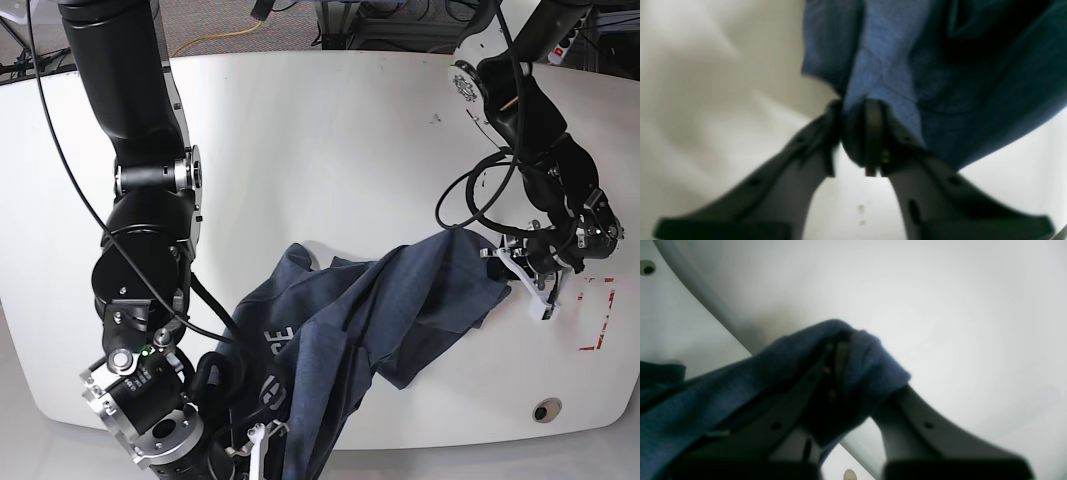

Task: Fold the T-shirt properly
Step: 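Pull the T-shirt edge with the left gripper away from the right gripper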

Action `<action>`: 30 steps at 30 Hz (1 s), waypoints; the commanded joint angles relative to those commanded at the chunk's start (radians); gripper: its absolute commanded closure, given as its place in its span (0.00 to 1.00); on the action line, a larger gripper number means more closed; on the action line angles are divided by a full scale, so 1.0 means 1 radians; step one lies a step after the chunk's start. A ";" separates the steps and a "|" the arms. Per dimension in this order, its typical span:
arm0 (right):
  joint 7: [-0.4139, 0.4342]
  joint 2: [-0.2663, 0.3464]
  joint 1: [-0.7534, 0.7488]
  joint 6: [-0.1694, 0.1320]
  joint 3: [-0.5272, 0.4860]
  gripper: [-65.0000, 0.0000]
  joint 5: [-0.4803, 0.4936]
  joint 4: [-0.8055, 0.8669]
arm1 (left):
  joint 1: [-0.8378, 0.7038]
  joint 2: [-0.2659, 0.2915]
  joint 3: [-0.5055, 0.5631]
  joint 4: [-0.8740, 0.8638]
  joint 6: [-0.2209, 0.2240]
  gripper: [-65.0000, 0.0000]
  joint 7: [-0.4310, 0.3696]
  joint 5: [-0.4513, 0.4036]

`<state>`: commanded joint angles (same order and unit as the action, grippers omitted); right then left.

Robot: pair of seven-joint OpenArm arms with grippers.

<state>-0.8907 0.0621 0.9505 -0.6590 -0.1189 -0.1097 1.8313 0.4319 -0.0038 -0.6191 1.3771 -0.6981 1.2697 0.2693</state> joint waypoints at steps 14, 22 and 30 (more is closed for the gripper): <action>0.000 -0.003 0.000 0.002 -0.002 1.00 0.000 0.002 | -0.063 -0.012 0.025 0.118 0.000 1.00 -0.048 -0.005; 0.000 -0.005 -0.002 0.002 -0.002 1.00 0.000 0.000 | -0.110 -0.038 0.086 0.120 0.018 0.57 -0.087 -0.005; 0.000 -0.005 -0.003 0.002 -0.003 1.00 0.000 0.000 | -0.190 -0.041 0.137 0.071 0.021 0.41 -0.216 -0.002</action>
<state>-0.8907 0.0575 0.9475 -0.6575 -0.1220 -0.1097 1.8313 0.2417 -0.0453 -0.4826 1.4477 -0.6774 1.0533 0.2677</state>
